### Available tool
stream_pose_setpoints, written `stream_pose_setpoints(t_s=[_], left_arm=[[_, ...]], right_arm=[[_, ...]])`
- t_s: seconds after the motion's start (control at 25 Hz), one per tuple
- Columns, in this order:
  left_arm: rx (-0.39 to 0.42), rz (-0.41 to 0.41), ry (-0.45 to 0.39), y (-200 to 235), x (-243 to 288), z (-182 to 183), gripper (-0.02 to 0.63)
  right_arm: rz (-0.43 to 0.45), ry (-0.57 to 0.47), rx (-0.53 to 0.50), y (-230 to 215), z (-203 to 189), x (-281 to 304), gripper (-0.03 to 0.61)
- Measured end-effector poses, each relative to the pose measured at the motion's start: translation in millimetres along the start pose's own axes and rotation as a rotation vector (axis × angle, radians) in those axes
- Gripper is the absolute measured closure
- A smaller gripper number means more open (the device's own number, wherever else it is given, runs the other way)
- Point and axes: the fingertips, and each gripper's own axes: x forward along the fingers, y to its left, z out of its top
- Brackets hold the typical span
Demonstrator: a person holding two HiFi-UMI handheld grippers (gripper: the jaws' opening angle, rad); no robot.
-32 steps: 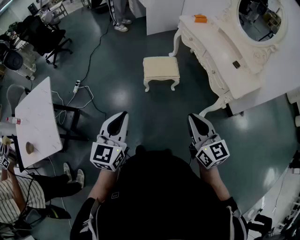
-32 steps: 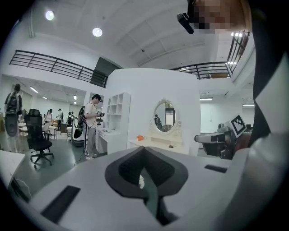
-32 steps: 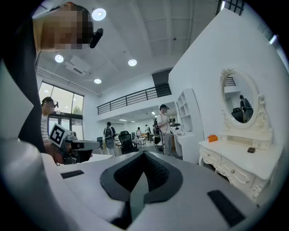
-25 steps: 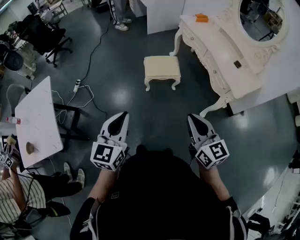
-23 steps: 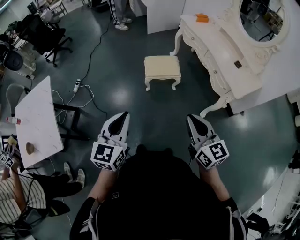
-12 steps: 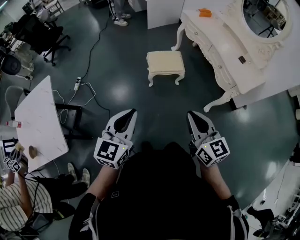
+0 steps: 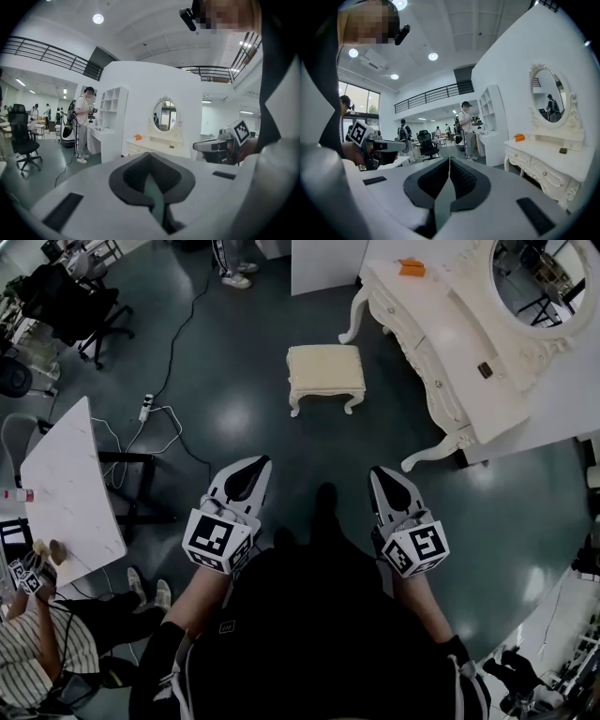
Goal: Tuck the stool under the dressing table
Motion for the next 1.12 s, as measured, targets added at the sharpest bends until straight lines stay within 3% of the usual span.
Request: stream_pose_setpoints(t_s=[0.52,1.12], left_arm=[[-0.064,0.13,-0.042,31.8,128.1,45.9,0.607],[-0.105,0.126,-0.016,79.9,209.6,53.1,0.607]], right_arm=[[0.086,0.0,-0.049,-136.7,32.6,60.3,0.558],[0.075,0.03,0.007,-193.2,33.6,127.7,0.558]])
